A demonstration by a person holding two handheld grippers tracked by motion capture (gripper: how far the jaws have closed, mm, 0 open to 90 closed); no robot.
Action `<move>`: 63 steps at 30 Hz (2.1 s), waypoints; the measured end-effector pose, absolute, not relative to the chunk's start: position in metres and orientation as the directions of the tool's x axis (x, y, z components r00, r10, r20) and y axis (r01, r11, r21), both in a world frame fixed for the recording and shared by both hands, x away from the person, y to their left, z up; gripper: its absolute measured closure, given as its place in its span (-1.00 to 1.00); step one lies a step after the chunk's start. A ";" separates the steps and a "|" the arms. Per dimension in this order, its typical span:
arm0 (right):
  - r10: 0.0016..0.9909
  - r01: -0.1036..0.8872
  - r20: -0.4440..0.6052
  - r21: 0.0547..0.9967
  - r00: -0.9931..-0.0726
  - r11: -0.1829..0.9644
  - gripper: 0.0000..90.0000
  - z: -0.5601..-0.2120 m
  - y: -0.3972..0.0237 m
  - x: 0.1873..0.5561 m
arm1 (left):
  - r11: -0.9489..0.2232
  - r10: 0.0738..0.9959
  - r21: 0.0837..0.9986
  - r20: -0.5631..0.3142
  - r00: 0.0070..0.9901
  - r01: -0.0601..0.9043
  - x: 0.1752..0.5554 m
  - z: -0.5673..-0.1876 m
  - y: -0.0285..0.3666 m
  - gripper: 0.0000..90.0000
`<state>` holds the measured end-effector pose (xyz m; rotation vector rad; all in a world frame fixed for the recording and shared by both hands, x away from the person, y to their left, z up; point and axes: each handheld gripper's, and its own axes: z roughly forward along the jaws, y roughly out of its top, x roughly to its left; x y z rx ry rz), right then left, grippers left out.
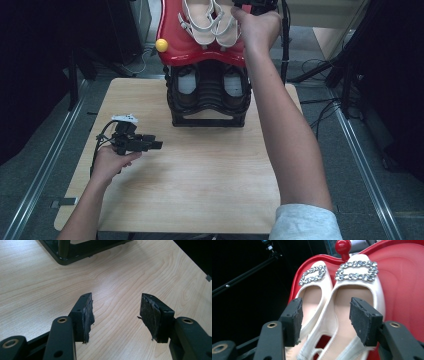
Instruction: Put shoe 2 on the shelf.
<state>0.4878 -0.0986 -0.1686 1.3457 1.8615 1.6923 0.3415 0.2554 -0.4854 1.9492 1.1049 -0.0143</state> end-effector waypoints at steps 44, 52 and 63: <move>0.832 0.447 0.325 0.888 -0.451 -0.104 -0.20 -0.228 -0.228 0.477 | -0.258 0.680 0.685 -0.372 0.632 0.682 0.344 -0.484 0.250 -0.03; 0.836 0.457 0.329 0.883 -0.439 -0.107 -0.20 -0.251 -0.245 0.468 | -0.260 0.682 0.686 -0.368 0.632 0.680 0.344 -0.483 0.249 -0.03; 0.843 0.489 0.333 0.867 -0.422 -0.098 -0.20 -0.292 -0.259 0.456 | -0.260 0.681 0.688 -0.367 0.634 0.678 0.345 -0.484 0.247 -0.04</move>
